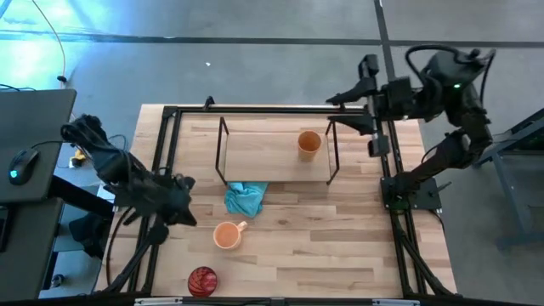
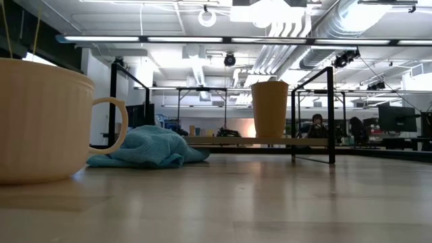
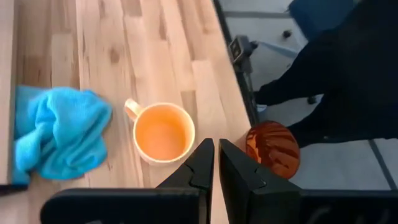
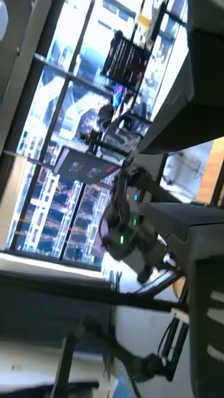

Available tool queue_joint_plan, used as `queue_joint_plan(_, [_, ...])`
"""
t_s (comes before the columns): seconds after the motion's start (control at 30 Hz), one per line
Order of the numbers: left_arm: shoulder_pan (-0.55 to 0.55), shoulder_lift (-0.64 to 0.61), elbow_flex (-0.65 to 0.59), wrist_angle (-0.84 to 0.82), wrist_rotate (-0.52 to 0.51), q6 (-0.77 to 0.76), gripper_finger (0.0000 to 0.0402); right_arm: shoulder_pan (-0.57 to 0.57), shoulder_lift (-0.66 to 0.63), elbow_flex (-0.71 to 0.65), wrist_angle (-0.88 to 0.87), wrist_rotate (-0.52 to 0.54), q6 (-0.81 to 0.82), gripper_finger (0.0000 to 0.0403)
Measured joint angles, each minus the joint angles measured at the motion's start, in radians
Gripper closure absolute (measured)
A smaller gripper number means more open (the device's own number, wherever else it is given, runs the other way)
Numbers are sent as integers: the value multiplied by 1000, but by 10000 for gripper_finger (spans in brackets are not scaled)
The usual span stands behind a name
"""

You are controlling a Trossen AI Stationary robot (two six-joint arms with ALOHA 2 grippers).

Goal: Stack small to large cups/mugs on shelf
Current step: Put the red cup on the shelf

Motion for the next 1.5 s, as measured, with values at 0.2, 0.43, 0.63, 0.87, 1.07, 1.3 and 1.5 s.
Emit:
queue_joint_plan(0.2, [-72,107,0,11,-32,-124,387,0,-56,0,-37,21,-21,273])
queue_joint_plan(0.43, [-106,207,0,107,-8,-252,387,0,-126,0,-109,20,-25,273])
queue_joint_plan(0.63, [-103,260,1,118,72,-364,387,0,-166,0,-163,20,-25,273])
queue_joint_plan(0.87, [-103,272,1,113,86,-464,387,0,-173,0,-199,19,-21,273])
queue_joint_plan(1.07, [-103,272,1,89,87,-456,387,0,-171,0,-211,18,1,273])
queue_joint_plan(1.3, [-105,297,0,49,104,-344,387,1,-171,0,-213,18,29,273])
queue_joint_plan(1.5, [-104,320,-1,6,-34,-260,387,1,-171,0,-221,18,30,273])
